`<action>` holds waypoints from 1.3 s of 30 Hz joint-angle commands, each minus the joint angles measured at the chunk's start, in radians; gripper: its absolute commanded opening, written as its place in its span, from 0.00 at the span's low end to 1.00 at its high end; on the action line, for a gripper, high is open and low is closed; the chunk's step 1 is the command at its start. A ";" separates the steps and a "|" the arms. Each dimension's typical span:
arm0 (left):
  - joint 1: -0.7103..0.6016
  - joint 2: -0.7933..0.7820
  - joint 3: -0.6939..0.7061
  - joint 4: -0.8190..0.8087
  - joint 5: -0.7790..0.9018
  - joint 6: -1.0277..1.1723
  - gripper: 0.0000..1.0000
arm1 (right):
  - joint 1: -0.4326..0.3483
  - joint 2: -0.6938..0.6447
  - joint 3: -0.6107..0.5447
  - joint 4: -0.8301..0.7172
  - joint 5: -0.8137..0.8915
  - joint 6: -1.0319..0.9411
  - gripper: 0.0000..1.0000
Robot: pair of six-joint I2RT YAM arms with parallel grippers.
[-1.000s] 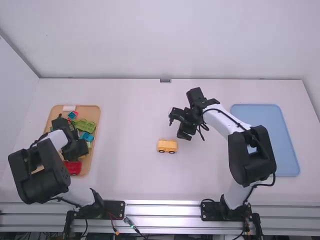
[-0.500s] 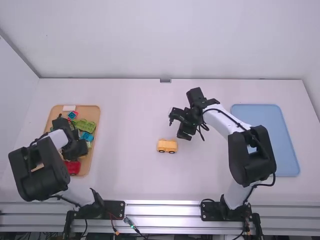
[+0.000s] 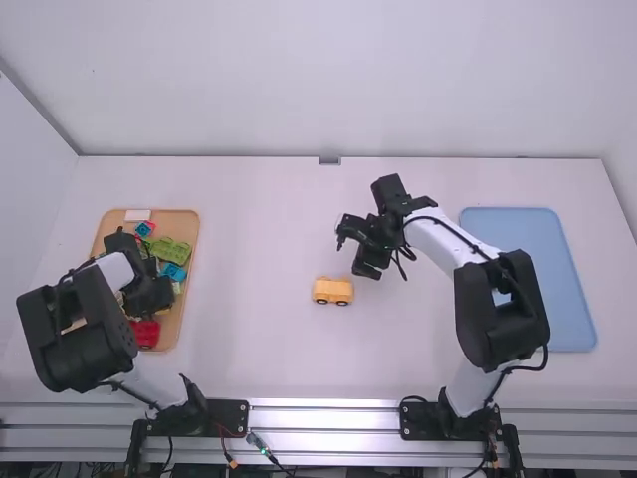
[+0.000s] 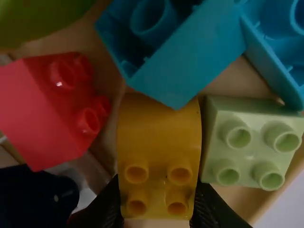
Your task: Assemble lego blocks to make yellow taxi
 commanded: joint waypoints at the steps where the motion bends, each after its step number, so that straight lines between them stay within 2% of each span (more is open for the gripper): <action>1: -0.002 0.003 0.054 -0.047 -0.006 -0.037 0.02 | 0.000 -0.023 0.023 -0.005 -0.003 0.006 0.99; 7: -0.035 -0.050 0.108 -0.125 0.002 -0.079 0.02 | -0.001 -0.023 0.023 -0.005 -0.002 0.005 0.99; 9: -0.071 -0.071 0.105 -0.127 0.053 -0.039 0.02 | -0.001 -0.023 0.023 -0.005 -0.002 0.005 0.99; 10: -0.114 -0.092 0.098 -0.125 0.130 0.039 0.02 | -0.001 -0.023 0.023 -0.005 -0.003 0.005 0.99; 15: -0.283 -0.110 0.096 -0.102 0.233 0.203 0.02 | -0.001 -0.023 0.023 -0.007 -0.002 0.005 0.99; 20: -0.498 -0.089 0.097 -0.060 0.209 0.330 0.02 | -0.001 -0.023 0.021 -0.014 -0.006 0.005 0.99; 22: -0.608 -0.056 0.111 -0.055 0.194 0.426 0.02 | -0.001 -0.023 0.021 -0.013 -0.007 0.005 0.99; 26: -0.731 -0.012 0.132 -0.082 0.196 0.640 0.02 | -0.001 -0.023 0.021 -0.013 -0.015 0.006 0.99; 32: -0.845 0.076 0.177 -0.088 0.119 0.805 0.02 | -0.029 -0.023 0.021 -0.041 -0.111 0.005 0.99; 39: -0.906 0.166 0.216 -0.053 0.052 0.922 0.02 | -0.114 -0.023 0.019 -0.107 -0.324 -0.093 0.99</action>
